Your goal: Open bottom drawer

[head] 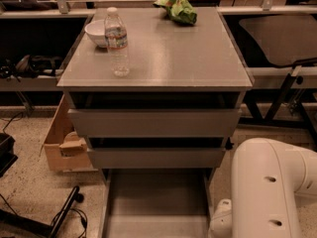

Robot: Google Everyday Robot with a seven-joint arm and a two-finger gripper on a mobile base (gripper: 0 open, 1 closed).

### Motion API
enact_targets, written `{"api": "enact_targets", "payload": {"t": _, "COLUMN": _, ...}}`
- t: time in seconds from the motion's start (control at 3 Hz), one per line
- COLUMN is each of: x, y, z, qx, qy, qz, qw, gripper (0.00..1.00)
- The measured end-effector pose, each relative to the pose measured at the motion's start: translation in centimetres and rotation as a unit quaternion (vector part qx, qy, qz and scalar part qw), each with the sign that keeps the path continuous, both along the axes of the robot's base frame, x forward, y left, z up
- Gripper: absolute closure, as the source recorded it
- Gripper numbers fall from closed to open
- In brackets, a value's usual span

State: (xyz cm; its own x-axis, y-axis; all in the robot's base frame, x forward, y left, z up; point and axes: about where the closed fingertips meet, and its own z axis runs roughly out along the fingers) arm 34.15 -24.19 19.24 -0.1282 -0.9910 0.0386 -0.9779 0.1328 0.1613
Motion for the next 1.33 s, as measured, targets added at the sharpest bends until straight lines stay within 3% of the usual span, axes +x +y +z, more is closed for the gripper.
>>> {"api": "enact_targets", "payload": {"t": 0.67, "x": -0.64, "y": -1.55, "z": 0.67, "qx": -0.016, "qy": 0.013, "qz": 0.000, "qw": 0.9998, "gripper": 1.00}}
{"api": "enact_targets", "payload": {"t": 1.33, "x": -0.64, "y": -1.54, "z": 0.66, "qx": -0.016, "qy": 0.013, "qz": 0.000, "qw": 0.9998, "gripper": 0.59}}
